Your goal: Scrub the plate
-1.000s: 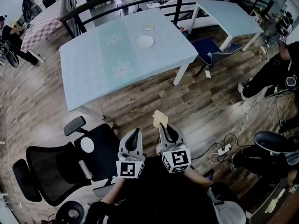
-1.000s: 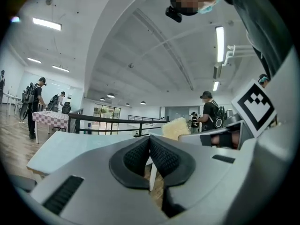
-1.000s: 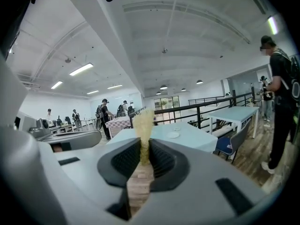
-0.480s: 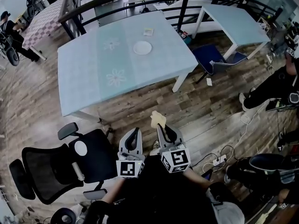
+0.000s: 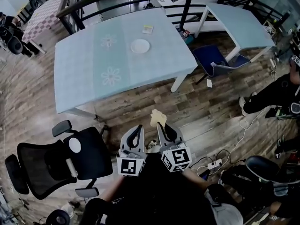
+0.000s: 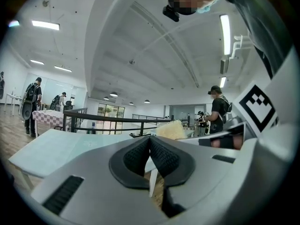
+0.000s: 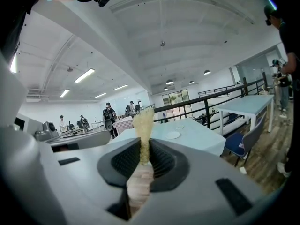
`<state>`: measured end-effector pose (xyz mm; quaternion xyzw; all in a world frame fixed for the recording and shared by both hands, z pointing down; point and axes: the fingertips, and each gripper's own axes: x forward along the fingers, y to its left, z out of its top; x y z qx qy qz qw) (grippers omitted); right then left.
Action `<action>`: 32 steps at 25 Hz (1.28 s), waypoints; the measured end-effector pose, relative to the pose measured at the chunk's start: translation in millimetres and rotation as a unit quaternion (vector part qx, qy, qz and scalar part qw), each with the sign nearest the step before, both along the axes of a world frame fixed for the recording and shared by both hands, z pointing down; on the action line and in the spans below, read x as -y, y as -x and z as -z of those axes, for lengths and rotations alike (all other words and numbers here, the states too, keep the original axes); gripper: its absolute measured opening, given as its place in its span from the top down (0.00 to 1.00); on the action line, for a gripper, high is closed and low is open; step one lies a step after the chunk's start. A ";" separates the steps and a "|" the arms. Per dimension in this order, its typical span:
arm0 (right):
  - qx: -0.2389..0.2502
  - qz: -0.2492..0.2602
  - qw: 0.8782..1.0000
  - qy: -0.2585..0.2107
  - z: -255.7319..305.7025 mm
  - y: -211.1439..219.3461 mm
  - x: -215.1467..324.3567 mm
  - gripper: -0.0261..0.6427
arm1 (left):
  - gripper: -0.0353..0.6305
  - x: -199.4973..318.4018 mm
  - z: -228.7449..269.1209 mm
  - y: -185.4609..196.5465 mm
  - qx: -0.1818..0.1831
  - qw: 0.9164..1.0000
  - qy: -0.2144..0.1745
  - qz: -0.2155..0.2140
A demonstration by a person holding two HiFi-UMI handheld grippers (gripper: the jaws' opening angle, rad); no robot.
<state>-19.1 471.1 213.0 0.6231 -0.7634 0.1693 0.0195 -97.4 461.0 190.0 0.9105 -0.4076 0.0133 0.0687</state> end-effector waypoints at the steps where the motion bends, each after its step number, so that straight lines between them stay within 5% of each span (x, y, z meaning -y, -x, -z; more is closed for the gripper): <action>1: -0.001 0.002 1.000 0.001 -0.7 -0.2 0.7 0.88 | 0.93 0.9 0.1 0.3 0.000 1.000 0.000 0.003; 7: -0.013 0.002 1.000 0.001 -3.1 -0.7 9.2 0.88 | 0.93 14.4 -4.1 4.1 0.000 1.000 0.006 0.014; 17: -0.027 -0.038 0.999 0.014 -1.3 -32.9 46.4 0.88 | 0.93 62.7 1.6 -38.2 -0.010 0.999 -0.001 -0.042; 32: -0.029 -0.069 0.996 0.050 -5.2 -50.6 166.9 0.88 | 0.93 202.6 4.1 -61.8 -0.019 0.997 0.015 -0.073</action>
